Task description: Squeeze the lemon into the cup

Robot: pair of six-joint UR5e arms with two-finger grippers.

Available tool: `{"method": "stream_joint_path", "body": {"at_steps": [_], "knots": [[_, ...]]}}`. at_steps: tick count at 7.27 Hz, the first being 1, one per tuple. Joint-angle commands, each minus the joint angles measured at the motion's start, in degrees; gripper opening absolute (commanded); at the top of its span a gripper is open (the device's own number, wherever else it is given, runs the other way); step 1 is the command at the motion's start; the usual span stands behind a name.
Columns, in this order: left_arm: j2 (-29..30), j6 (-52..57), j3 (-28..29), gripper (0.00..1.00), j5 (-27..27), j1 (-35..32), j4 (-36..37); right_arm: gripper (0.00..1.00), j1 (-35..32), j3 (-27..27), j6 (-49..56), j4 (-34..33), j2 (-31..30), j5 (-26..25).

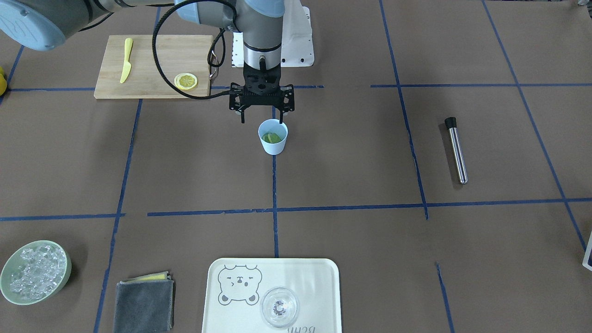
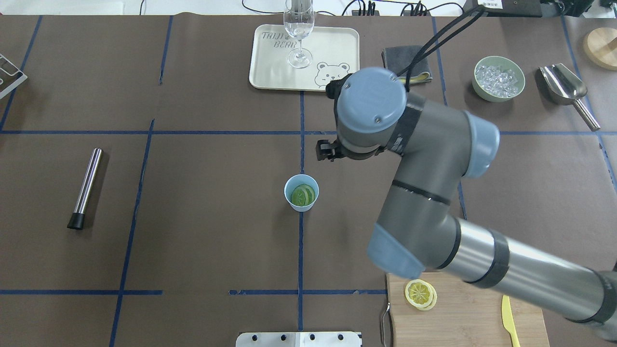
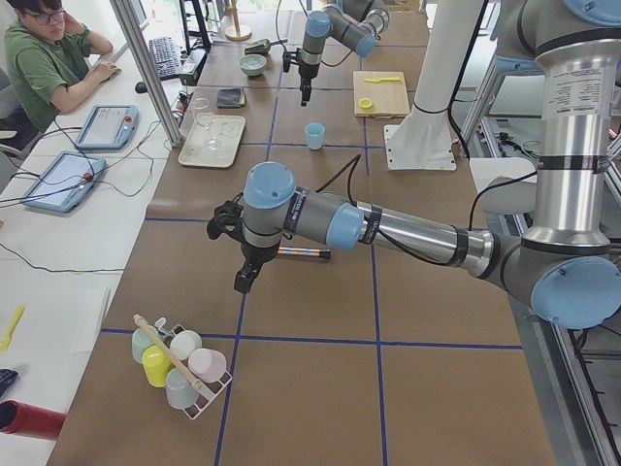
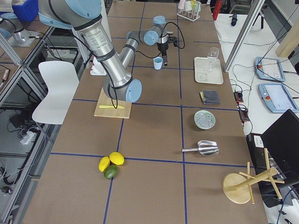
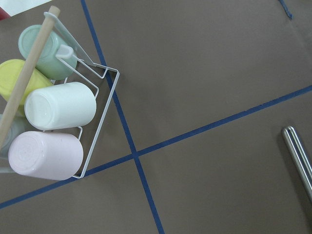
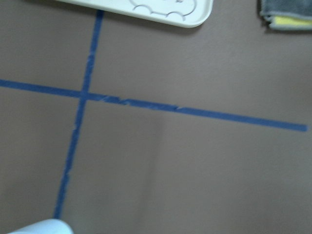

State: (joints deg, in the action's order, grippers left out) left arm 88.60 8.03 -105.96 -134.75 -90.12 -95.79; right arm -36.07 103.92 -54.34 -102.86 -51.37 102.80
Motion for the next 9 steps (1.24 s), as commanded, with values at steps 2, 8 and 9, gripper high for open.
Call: {"method": "stream_joint_path", "body": {"at_steps": [2,8,9], "knots": [[0.97,-0.12,3.26,1.00,-0.86,0.03,-19.19,1.00,-20.31,-0.55,26.48,3.70,-11.86,16.60],[-3.08,-29.93,4.53,1.00,5.25,13.08,-32.35,1.00,-42.38,-2.48,54.60,10.93,-35.34,26.14],[-3.08,-33.66,4.53,1.00,8.77,16.00,-32.35,1.00,-44.68,-2.40,57.21,10.58,-36.33,26.92]]}}
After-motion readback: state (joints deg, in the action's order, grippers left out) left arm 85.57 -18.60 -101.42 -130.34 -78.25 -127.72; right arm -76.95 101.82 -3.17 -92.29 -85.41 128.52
